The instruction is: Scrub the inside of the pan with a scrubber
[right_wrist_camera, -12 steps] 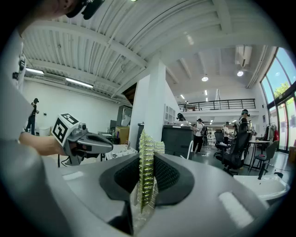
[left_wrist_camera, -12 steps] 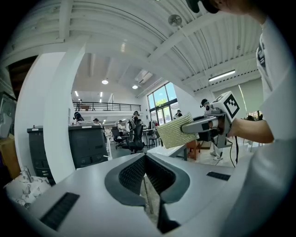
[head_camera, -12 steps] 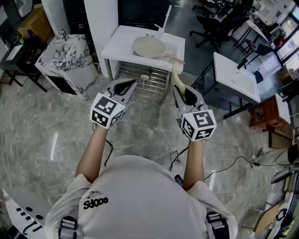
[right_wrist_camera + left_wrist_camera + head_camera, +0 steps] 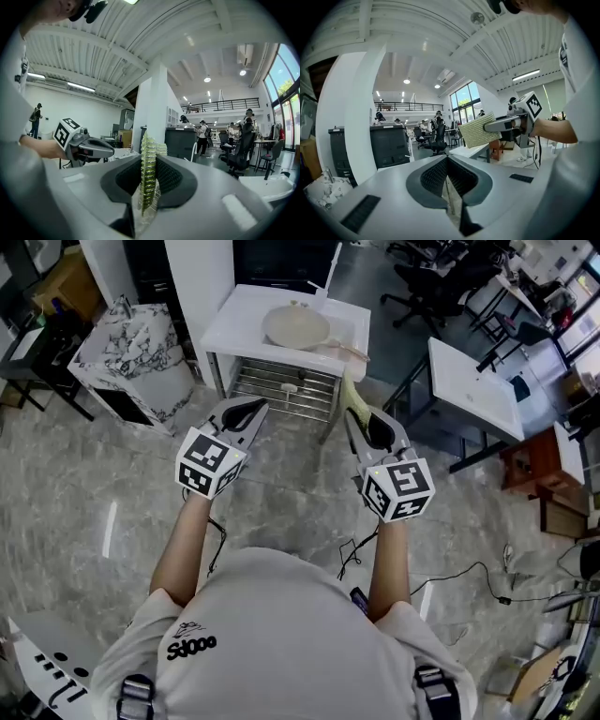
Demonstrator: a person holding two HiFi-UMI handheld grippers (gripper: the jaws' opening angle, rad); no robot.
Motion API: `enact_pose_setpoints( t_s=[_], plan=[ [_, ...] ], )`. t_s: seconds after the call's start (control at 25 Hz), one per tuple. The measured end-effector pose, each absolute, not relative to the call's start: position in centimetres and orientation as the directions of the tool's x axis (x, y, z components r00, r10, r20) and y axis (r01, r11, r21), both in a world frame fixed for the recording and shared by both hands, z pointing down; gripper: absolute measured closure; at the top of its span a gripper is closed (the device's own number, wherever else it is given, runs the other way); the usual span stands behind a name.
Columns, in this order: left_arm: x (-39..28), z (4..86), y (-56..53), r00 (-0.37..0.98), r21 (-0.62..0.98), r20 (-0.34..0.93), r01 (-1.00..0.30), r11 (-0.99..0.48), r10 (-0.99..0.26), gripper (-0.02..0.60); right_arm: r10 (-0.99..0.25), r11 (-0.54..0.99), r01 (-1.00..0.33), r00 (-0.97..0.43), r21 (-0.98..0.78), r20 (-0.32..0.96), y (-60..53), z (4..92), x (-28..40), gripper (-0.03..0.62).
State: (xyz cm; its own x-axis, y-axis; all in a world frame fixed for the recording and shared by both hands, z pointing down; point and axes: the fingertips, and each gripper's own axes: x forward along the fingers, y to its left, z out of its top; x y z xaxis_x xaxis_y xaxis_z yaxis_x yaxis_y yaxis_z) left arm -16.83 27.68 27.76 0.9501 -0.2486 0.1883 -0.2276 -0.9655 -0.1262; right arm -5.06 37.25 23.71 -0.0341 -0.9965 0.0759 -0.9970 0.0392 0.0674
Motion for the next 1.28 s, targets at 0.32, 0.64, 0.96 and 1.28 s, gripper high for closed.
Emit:
enact_pose_setpoints(
  t_s=[0.32, 0.64, 0.96, 1.28],
  plan=[
    [-15.7, 27.8, 28.6, 0.945, -0.105, 0.187, -0.252, -0.962, -0.268, 0.581, -0.996, 0.043, -0.998, -0.039, 0.047, 0.075, 38.2, 24.2, -3.0, 0.514],
    [-14.1, 28.9, 28.9, 0.933, -0.105, 0.204, -0.281, -0.954, -0.297, 0.581, -0.995, 0.071, -0.997, -0.070, 0.015, 0.066, 38.4, 24.7, -1.0, 0.513],
    [-12.3, 28.9, 24.6, 0.925, -0.129, 0.195, -0.305, -0.944, -0.326, 0.581, -0.994, 0.073, -0.997, -0.069, 0.037, 0.081, 34.8, 25.5, 1.5, 0.513],
    [-7.9, 29.1, 14.8, 0.932, -0.166, 0.188, -0.281, -0.945, -0.310, 0.581, -0.997, 0.045, -0.998, -0.042, 0.049, 0.064, 25.8, 25.4, 5.4, 0.513]
  ],
)
